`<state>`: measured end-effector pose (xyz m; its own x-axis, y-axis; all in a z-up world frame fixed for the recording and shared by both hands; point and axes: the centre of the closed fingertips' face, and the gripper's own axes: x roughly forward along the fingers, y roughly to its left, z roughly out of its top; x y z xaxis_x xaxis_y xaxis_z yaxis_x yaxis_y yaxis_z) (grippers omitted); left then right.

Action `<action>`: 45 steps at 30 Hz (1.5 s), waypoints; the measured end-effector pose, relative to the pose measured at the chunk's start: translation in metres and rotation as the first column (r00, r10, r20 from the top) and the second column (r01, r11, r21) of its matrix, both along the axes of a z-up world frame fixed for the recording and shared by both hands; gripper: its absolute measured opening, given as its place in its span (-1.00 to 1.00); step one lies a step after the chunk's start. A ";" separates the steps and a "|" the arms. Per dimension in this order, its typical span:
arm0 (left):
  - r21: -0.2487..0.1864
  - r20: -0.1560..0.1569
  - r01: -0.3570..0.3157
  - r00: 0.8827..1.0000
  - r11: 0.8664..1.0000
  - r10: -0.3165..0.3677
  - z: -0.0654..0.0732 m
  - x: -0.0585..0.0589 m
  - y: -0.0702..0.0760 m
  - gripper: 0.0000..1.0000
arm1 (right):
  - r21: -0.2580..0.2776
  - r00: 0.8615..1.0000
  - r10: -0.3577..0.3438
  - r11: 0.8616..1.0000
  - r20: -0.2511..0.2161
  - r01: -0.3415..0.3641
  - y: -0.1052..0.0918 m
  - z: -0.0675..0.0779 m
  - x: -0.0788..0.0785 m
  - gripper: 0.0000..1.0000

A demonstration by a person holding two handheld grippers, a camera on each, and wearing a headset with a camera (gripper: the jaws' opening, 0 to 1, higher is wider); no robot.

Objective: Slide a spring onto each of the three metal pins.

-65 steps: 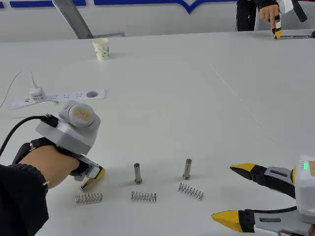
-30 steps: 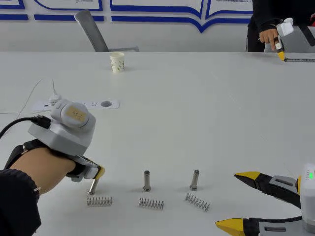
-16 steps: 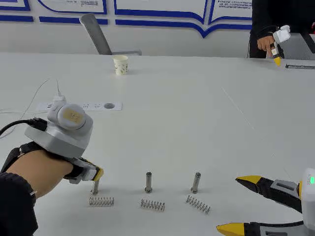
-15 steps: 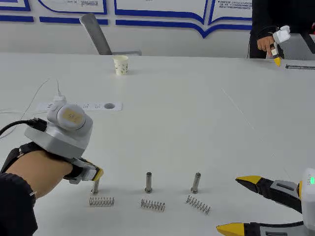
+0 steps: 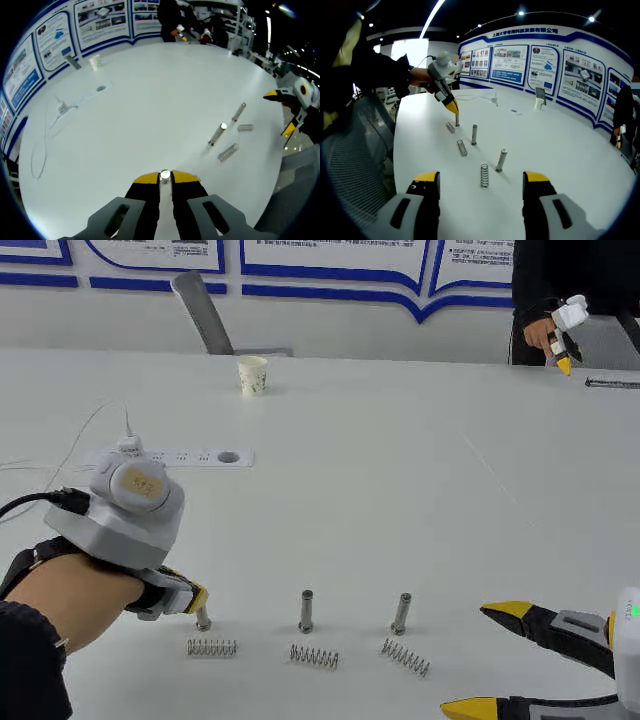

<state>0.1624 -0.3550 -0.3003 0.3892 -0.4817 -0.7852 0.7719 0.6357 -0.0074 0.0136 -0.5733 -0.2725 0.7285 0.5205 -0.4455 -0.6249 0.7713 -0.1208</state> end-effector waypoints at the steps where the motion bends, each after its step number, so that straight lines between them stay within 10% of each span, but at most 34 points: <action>1: -0.001 0.000 -0.001 1.000 1.000 0.001 0.000 0.000 0.000 -0.86 | 0.001 1.000 0.001 1.000 0.001 -0.001 0.000 0.000 0.000 0.36; 45: -0.006 0.065 0.045 0.997 0.999 -0.044 0.006 0.000 -0.006 -0.52 | -0.004 1.000 0.003 1.000 0.004 -0.003 0.002 0.002 0.000 0.36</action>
